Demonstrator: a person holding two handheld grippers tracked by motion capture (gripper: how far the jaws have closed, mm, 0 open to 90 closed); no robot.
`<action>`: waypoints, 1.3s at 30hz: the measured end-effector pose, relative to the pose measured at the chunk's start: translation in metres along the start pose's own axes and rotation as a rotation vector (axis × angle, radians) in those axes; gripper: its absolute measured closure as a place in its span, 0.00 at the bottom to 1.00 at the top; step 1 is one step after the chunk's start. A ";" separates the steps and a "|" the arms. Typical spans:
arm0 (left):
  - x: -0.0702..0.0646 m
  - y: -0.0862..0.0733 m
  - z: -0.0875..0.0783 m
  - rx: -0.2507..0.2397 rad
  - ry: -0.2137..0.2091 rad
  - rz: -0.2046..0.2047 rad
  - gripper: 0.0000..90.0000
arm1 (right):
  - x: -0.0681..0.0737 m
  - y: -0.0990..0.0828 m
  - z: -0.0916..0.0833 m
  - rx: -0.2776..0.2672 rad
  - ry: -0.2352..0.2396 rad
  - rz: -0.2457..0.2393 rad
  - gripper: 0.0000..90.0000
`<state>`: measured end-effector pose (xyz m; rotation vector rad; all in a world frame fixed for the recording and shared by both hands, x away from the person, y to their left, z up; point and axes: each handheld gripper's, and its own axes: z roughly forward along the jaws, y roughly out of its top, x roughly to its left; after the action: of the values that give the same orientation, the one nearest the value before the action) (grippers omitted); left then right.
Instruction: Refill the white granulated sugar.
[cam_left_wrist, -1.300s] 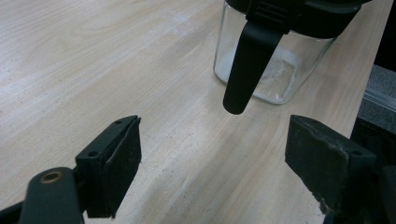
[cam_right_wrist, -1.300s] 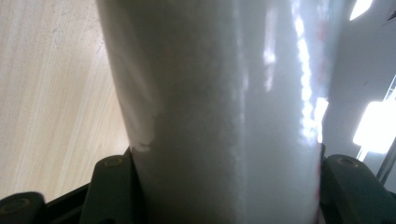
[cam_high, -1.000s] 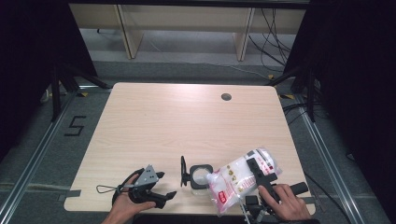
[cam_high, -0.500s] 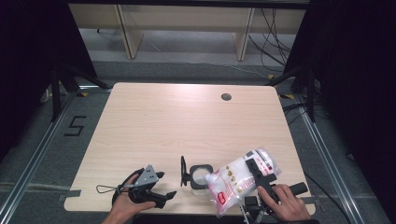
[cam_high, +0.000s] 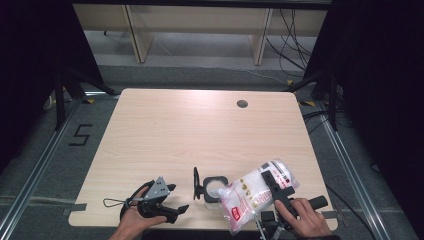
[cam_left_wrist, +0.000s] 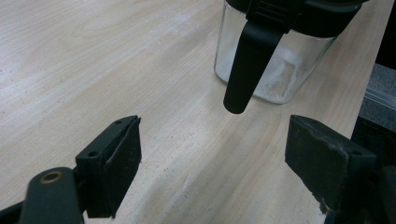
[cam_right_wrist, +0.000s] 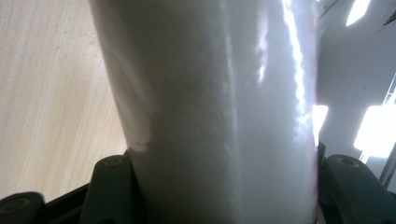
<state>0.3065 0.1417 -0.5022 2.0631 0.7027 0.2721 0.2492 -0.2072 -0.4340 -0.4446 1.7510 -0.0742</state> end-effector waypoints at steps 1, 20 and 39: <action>0.000 0.000 0.000 0.000 0.001 -0.001 0.20 | 0.000 0.000 0.000 0.001 0.000 0.007 0.49; 0.000 0.000 -0.001 0.003 0.009 -0.006 0.20 | 0.007 -0.009 0.004 0.009 -0.003 0.112 0.49; -0.002 0.000 0.000 0.003 0.005 -0.027 0.20 | 0.006 -0.009 0.005 -0.003 -0.017 0.085 0.49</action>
<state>0.3046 0.1408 -0.5020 2.0550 0.7334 0.2612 0.2550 -0.2169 -0.4376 -0.3714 1.7513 -0.0073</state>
